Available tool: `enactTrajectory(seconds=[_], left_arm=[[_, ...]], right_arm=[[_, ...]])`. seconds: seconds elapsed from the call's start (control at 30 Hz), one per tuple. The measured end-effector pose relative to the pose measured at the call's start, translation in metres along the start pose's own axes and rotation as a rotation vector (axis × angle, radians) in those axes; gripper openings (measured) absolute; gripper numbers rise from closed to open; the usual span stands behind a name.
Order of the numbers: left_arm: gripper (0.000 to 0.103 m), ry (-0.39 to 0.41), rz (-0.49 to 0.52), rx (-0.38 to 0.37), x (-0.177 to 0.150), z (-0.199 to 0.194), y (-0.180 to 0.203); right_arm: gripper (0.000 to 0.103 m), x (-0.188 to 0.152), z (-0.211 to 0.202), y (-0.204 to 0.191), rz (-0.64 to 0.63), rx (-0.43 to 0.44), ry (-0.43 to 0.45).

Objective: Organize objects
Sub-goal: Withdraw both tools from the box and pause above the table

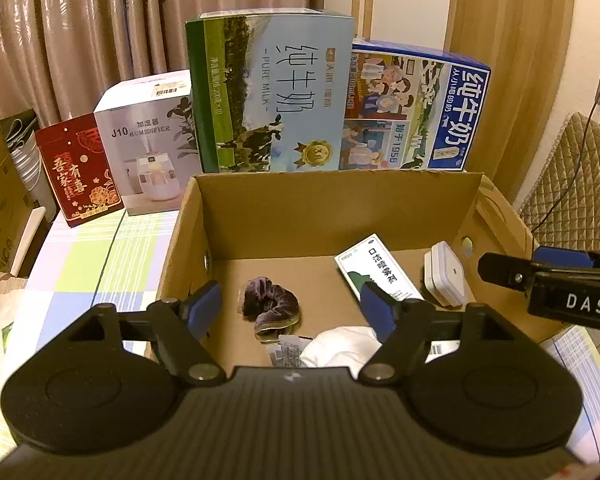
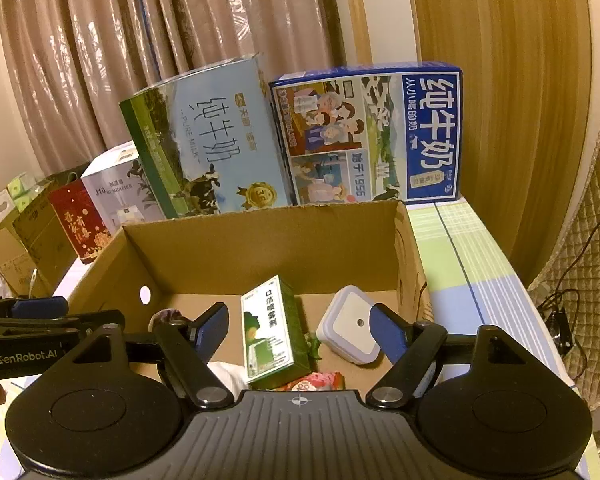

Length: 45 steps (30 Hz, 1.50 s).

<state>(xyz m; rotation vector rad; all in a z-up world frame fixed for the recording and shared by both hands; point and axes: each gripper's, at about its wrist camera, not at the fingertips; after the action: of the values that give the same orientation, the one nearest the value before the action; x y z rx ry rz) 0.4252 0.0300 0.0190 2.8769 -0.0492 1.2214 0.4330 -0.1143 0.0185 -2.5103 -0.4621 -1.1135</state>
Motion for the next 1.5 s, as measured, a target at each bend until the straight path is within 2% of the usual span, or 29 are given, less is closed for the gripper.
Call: enactTrajectory(seconds=[0.37, 0.63, 0.9, 1.1, 1.3, 1.5], left_arm=[[0.082, 0.021, 0.011, 0.002, -0.001, -0.016, 0.004], [0.091, 0.039, 0.034, 0.011, -0.013, -0.04, 0.008], [0.099, 0.071, 0.045, 0.021, -0.04, -0.076, 0.013], [0.102, 0.086, 0.052, 0.044, -0.064, -0.102, 0.017], [0.102, 0.058, 0.03, 0.053, -0.09, -0.117, 0.009], [0.102, 0.021, 0.025, 0.06, -0.117, -0.129, 0.0]], right_arm=[[0.079, -0.003, -0.011, 0.0, 0.009, 0.002, 0.011], [0.094, -0.009, -0.031, -0.001, -0.006, 0.003, 0.029], [0.101, -0.026, -0.062, 0.012, 0.013, -0.005, 0.045], [0.101, -0.042, -0.087, 0.023, 0.021, -0.009, 0.036], [0.101, -0.064, -0.109, 0.031, 0.022, -0.009, 0.011], [0.101, -0.088, -0.12, 0.021, -0.031, 0.014, -0.035]])
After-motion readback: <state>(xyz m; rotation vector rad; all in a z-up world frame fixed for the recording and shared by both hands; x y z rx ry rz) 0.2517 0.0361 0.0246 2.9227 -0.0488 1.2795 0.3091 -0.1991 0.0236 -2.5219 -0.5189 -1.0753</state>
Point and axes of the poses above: each gripper's, at about its wrist camera, not at the fingertips, and z roughly the way its jaws point, y to its right, x to its top, and after that the axes turned 2 degrees about -y, right-handed
